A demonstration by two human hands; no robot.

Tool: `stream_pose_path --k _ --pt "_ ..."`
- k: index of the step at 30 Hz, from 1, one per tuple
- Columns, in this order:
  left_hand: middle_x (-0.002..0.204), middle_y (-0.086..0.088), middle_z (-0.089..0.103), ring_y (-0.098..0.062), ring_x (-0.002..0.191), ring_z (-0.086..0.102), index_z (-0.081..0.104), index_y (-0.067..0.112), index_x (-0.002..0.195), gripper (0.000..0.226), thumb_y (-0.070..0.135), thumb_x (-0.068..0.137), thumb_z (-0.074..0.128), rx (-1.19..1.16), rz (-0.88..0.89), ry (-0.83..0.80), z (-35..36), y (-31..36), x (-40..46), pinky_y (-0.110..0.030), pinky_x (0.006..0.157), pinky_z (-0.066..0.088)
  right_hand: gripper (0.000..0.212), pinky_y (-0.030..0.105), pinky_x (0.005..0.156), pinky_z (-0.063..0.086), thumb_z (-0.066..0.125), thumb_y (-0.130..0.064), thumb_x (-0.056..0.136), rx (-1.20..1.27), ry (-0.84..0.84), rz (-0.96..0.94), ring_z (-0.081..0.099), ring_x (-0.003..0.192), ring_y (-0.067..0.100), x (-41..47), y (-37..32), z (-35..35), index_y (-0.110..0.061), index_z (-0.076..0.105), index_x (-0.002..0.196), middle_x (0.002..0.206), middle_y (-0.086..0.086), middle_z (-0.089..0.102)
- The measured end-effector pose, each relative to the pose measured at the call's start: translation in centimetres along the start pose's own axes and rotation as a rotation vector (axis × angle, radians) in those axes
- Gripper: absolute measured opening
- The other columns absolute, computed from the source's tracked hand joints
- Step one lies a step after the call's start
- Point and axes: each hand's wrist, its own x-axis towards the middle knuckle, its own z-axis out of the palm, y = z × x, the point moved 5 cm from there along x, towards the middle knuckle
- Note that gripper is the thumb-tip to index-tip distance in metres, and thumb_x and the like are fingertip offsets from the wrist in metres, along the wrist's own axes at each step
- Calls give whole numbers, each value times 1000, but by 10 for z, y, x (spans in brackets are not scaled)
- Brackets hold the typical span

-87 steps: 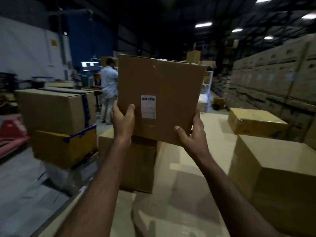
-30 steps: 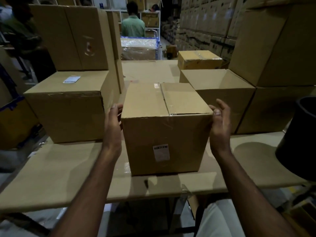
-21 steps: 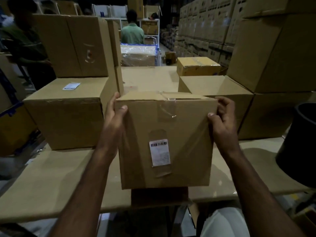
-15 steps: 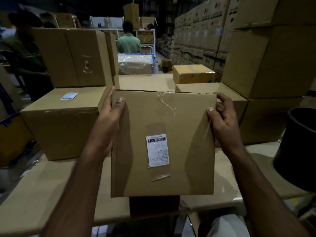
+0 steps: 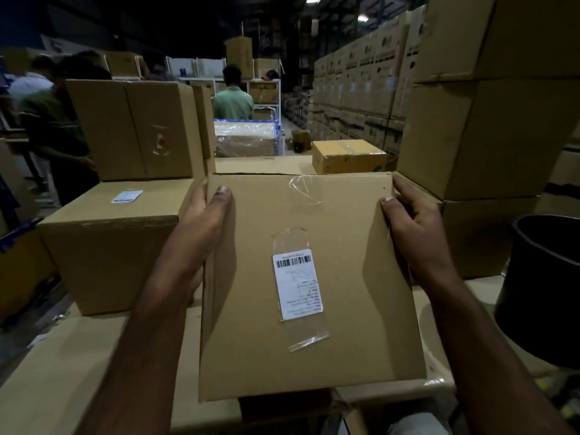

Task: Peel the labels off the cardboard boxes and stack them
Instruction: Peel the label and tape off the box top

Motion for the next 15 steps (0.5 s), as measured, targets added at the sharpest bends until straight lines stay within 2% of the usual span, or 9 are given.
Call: stream_pose_path --k 3,5,9,11,13,15 --pt "139 -4 53 -27 124 53 38 39 146 45 50 103 43 -8 -9 27 0 7 -2 -53 108 42 61 47 99 53 49 -45 91 -35 -6 8 58 121 13 -2 -4 -7 -26 41 149 140 -2 57" --pt "138 -4 55 -28 124 54 43 37 143 45 52 101 46 -30 -14 29 0 9 -5 -53 109 42 59 48 98 53 49 -44 93 -57 -10 2 59 119 14 -4 -9 -12 -26 43 148 138 -2 58" --pt "142 -6 55 -31 127 54 43 37 145 71 68 82 51 -15 -67 24 7 4 -8 -54 108 42 49 47 100 51 51 -31 100 -73 14 5 57 121 15 -1 -15 -18 -24 44 148 142 0 55" --pt "144 -7 55 -30 128 55 42 37 146 76 71 79 53 -31 -100 6 14 -2 -4 -52 109 42 47 47 103 49 51 -30 100 -96 37 20 54 125 16 0 -15 -22 -21 46 146 144 1 54" --pt "140 -5 57 -27 124 57 43 33 146 63 64 92 52 -44 -119 -35 26 -5 -2 -47 108 44 46 46 106 47 51 -29 100 -107 65 39 52 127 15 0 -12 -29 -20 47 146 146 0 52" --pt "135 -3 60 -24 119 59 41 29 148 52 51 101 47 -78 -134 -66 41 -9 2 -42 105 47 45 38 101 49 51 -28 101 -127 87 66 53 123 11 -1 -7 -39 -20 47 145 144 -2 53"
